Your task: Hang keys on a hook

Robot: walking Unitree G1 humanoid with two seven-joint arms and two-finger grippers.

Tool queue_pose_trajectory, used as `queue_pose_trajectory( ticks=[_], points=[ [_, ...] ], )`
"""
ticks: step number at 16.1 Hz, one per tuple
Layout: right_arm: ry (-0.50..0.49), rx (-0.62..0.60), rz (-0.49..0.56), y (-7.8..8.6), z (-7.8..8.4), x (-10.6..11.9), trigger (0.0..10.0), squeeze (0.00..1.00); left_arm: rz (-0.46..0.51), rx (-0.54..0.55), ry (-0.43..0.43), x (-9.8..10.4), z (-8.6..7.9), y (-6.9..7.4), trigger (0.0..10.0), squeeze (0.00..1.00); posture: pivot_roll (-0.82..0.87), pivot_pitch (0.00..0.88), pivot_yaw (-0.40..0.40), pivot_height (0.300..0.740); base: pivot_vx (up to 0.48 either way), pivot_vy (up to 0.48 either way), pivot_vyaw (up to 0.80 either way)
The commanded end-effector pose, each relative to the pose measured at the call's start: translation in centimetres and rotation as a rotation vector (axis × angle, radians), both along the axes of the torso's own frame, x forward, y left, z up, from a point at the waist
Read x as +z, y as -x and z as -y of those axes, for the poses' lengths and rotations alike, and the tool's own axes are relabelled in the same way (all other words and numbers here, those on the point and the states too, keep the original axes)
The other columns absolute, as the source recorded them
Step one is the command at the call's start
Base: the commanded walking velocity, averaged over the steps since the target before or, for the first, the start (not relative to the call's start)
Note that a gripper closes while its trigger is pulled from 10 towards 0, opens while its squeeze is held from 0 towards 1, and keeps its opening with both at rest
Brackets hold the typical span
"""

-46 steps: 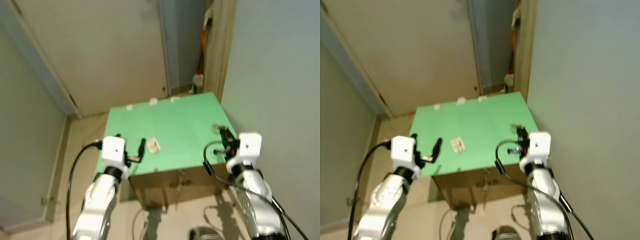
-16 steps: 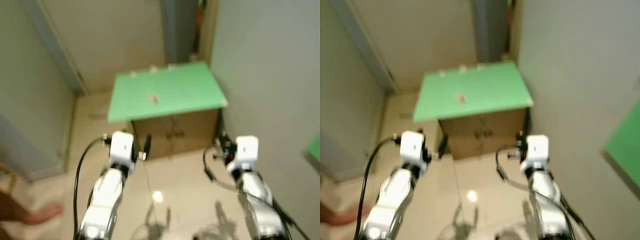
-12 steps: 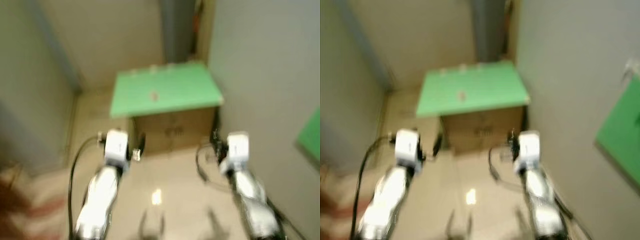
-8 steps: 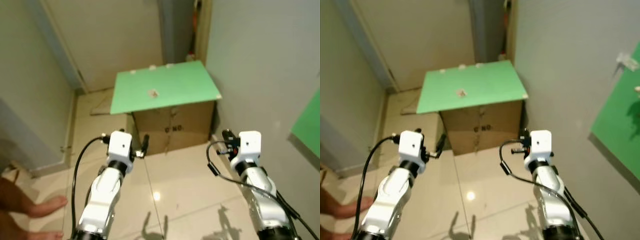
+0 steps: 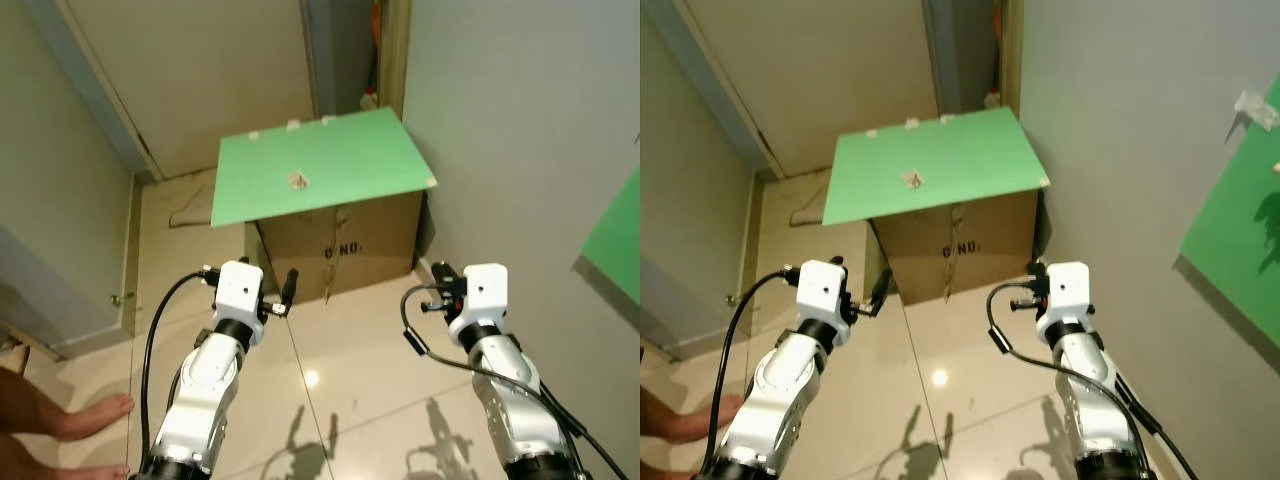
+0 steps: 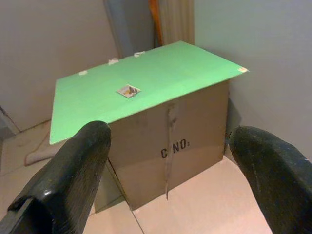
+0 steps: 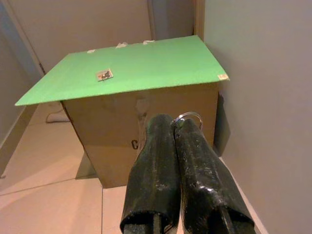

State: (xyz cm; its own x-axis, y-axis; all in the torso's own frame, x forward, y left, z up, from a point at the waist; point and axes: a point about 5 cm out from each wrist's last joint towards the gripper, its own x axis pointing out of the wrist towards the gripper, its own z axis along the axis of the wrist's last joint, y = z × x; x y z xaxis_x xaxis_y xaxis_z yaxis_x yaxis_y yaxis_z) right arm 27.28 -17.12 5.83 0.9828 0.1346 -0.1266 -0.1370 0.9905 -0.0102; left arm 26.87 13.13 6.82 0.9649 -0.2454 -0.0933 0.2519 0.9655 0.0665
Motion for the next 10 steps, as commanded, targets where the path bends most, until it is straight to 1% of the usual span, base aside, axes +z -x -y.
queue_pose_trajectory(
  ticks=[1, 10],
  points=[
    [-0.007, 0.008, 0.009, -0.16, -0.34, 0.36, 0.0, 0.00, -0.014, 0.001, -0.003, -0.13, -0.44, -0.06, 10.0, 0.00, -0.23, 0.000, 0.135, 0.740, 0.000, 0.349, -0.74],
    [-0.003, 0.011, -0.012, 0.22, -0.28, -0.10, 0.0, 0.00, -0.021, -0.028, 0.020, -0.05, -0.32, -0.21, 10.0, 0.00, -0.24, 0.000, 0.140, 0.740, 0.000, 0.475, -0.74]
  ],
)
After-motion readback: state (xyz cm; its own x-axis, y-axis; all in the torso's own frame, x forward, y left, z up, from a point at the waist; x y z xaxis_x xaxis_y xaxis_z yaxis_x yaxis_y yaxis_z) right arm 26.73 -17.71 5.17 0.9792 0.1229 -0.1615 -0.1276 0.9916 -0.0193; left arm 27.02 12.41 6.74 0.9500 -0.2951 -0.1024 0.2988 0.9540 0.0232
